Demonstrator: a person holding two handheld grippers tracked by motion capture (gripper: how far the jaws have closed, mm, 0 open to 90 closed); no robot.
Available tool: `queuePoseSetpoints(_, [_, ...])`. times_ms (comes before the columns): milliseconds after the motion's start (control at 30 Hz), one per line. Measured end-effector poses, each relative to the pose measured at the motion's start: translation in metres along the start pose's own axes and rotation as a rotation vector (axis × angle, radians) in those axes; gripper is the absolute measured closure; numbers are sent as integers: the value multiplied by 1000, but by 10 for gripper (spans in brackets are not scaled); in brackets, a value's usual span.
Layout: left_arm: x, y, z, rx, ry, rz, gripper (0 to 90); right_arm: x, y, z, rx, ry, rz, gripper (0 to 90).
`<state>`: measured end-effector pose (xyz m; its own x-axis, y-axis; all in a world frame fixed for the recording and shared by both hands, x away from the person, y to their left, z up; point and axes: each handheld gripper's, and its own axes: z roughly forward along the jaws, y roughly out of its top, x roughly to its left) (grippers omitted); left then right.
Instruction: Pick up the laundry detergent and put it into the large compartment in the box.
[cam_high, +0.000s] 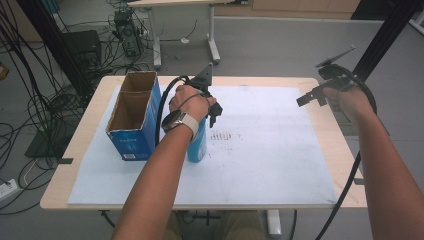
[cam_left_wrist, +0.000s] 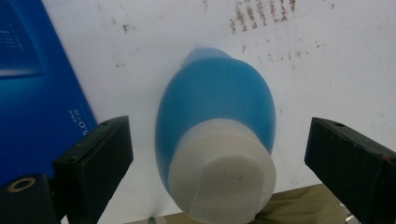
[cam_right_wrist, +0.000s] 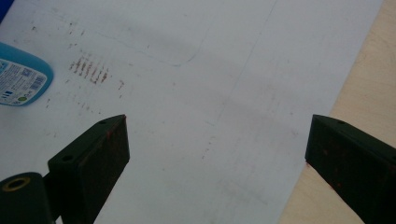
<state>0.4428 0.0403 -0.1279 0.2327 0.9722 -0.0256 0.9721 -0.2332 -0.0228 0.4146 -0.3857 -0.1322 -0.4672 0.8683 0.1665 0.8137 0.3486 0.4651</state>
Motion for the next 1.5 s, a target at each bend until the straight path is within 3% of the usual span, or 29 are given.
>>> queuePoseSetpoints(233, [6, -1, 7, -5, -19, 0, 52, -1, 0, 3, 6, 6, -6, 62])
queuePoseSetpoints(367, [6, -1, 8, -7, -10, 13, 55, -1, 0, 4, 9, 7, -6, 62])
queuePoseSetpoints(833, [12, -2, 19, -6, -20, -11, 88, -2, -1, 5, 12, 12, -4, 62])
queuePoseSetpoints(1500, [15, -4, 26, -21, -39, 13, 131, 0, 0, 7, 12, 5, -11, 62])
